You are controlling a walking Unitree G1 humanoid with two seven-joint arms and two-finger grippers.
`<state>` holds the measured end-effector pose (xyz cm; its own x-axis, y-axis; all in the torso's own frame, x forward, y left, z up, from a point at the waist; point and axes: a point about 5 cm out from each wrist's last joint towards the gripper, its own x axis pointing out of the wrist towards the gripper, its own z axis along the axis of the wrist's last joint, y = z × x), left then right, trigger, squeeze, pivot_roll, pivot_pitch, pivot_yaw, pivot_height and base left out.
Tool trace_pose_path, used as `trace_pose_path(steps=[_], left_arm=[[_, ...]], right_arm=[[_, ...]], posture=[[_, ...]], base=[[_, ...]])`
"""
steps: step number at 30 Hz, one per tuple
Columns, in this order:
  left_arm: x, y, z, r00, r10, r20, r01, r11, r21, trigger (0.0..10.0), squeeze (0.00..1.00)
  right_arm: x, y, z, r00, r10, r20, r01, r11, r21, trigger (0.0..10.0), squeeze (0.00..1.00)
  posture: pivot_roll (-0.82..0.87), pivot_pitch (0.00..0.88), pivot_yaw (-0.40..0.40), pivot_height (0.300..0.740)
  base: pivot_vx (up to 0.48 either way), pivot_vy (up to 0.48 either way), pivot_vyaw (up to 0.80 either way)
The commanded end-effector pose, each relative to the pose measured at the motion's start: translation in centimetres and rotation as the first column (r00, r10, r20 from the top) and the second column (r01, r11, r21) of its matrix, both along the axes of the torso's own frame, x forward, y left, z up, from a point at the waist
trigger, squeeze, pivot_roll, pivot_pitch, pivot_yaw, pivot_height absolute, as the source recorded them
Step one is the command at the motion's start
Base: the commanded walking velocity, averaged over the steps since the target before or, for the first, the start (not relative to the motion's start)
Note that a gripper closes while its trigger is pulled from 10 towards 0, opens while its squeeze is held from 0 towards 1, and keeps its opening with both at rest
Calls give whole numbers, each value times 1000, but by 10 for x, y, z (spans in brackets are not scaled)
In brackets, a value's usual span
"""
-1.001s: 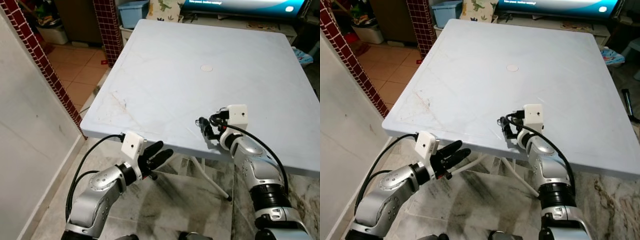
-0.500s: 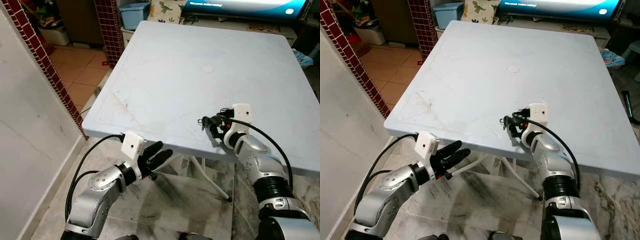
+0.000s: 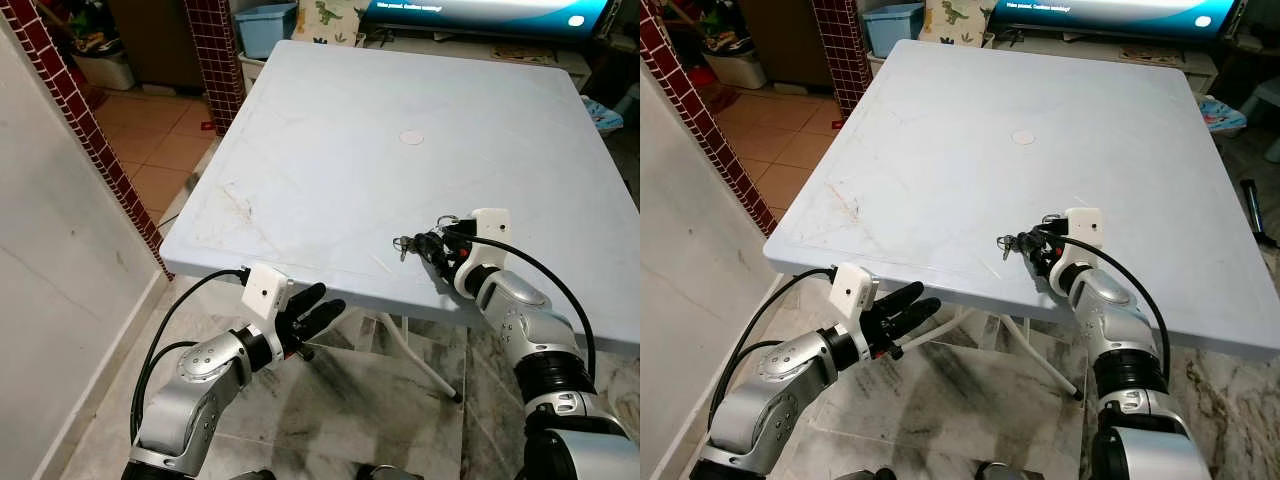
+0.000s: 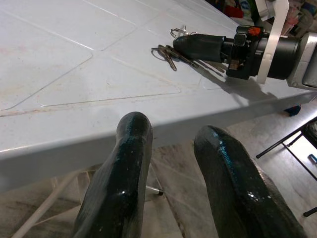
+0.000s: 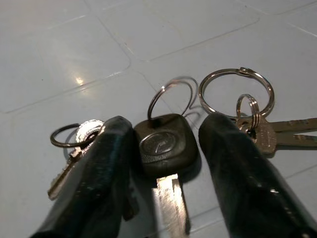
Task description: Hang keys on a hook
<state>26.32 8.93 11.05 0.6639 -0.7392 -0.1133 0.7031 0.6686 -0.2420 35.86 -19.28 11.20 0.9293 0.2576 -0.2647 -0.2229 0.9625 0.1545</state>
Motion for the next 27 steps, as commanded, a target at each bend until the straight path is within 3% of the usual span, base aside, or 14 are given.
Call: trace_pose_path(steps=[1,12,22,27], left_arm=[[-1,0,-1,1000,2,-5,-2,1000,10,10000,0],[-1,-1,-1,1000,2,-7,-2,1000,10,10000,0],[-1,-1,-2,1000,4,-11,-4,1000,10,10000,0],[0,-1,-2,1000,2,-14,-2,1000,11,10000,0]], right_arm=[[-21,10,-46,980,48,-196,-47,999,9,0,0],[-27,12,-52,975,103,-199,-124,988,-92,0,0],[-44,7,-55,974,108,-198,-128,988,-89,0,0],[-52,5,-48,987,73,-146,-87,992,-92,0,0]], posture=[[-81,160,3,740],[-84,160,2,740],[-91,157,0,740],[-97,153,0,740]], base=[[0,0,0],[0,0,0],[0,0,0],[0,0,0]])
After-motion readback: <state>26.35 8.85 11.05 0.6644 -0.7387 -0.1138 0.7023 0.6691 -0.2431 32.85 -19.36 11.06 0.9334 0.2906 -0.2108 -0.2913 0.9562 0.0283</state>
